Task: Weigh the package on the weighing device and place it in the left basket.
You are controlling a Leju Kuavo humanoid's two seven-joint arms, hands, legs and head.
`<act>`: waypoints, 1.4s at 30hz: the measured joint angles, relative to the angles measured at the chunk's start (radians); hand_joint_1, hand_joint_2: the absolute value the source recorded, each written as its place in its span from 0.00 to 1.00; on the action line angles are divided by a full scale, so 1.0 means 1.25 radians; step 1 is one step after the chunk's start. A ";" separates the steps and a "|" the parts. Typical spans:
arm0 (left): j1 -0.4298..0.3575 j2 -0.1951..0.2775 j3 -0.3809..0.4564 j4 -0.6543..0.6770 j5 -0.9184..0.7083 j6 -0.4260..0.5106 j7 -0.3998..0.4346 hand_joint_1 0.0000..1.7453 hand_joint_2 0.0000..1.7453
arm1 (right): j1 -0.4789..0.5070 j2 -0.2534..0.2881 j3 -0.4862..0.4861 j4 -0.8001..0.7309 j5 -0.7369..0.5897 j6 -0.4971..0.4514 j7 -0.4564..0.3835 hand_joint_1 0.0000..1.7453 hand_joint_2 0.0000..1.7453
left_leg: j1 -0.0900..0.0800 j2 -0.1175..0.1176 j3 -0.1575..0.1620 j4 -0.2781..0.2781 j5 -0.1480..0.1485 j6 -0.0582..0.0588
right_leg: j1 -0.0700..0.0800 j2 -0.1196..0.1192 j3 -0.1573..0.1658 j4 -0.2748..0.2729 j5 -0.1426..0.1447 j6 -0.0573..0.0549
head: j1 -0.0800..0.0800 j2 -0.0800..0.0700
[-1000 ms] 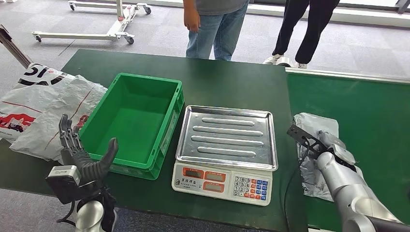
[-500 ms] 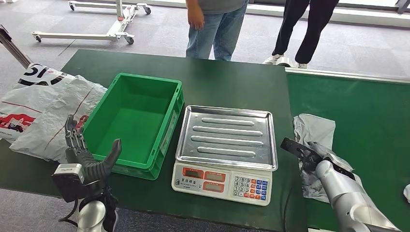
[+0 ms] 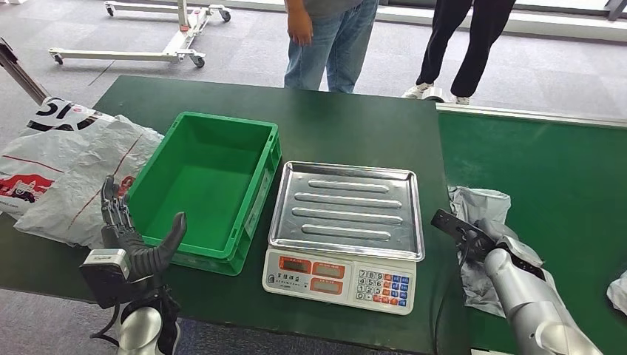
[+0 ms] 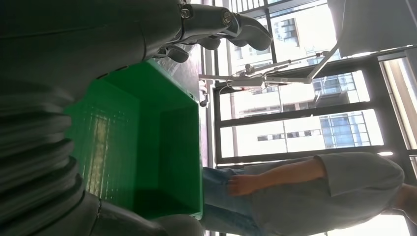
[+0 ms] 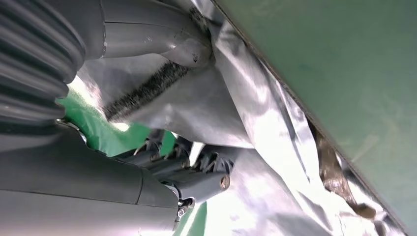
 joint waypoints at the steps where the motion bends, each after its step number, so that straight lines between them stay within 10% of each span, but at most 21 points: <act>1: 0.000 0.000 0.000 0.000 0.000 0.000 0.000 0.00 1.00 | 0.005 0.000 0.000 -0.008 -0.002 -0.001 0.000 1.00 1.00 | 0.000 0.000 0.000 0.000 0.000 0.000 | 0.000 0.000 0.000 0.000 0.000 0.000 | 0.000 0.000; 19: 0.002 0.000 0.000 -0.005 0.006 0.004 0.002 0.00 1.00 | 0.072 0.009 -0.001 -0.125 0.009 -0.101 0.040 1.00 1.00 | 0.000 0.000 -0.001 0.000 0.000 0.000 | 0.000 0.000 0.000 0.000 0.000 0.000 | 0.000 0.000; 23: 0.011 -0.001 0.001 -0.026 0.016 0.002 -0.006 0.00 1.00 | 0.112 0.044 -0.007 -0.316 0.096 -0.247 0.089 1.00 1.00 | 0.000 0.000 -0.001 0.000 0.000 0.000 | 0.000 0.000 0.000 0.000 -0.001 0.000 | 0.000 0.000; 34: 0.022 -0.002 0.001 -0.031 0.017 0.000 -0.021 0.00 1.00 | 0.196 0.092 0.015 -0.734 0.148 -0.318 0.094 1.00 1.00 | 0.000 -0.001 -0.001 0.000 -0.001 0.000 | 0.000 -0.001 0.000 0.000 -0.002 0.000 | 0.000 0.000; 42: 0.014 0.000 -0.017 -0.007 0.030 0.005 -0.032 0.00 1.00 | 0.205 0.130 0.120 -0.820 0.028 -0.358 -0.193 1.00 1.00 | 0.001 0.001 0.000 -0.001 -0.001 -0.001 | 0.001 0.001 -0.001 0.000 -0.002 0.000 | 0.000 0.000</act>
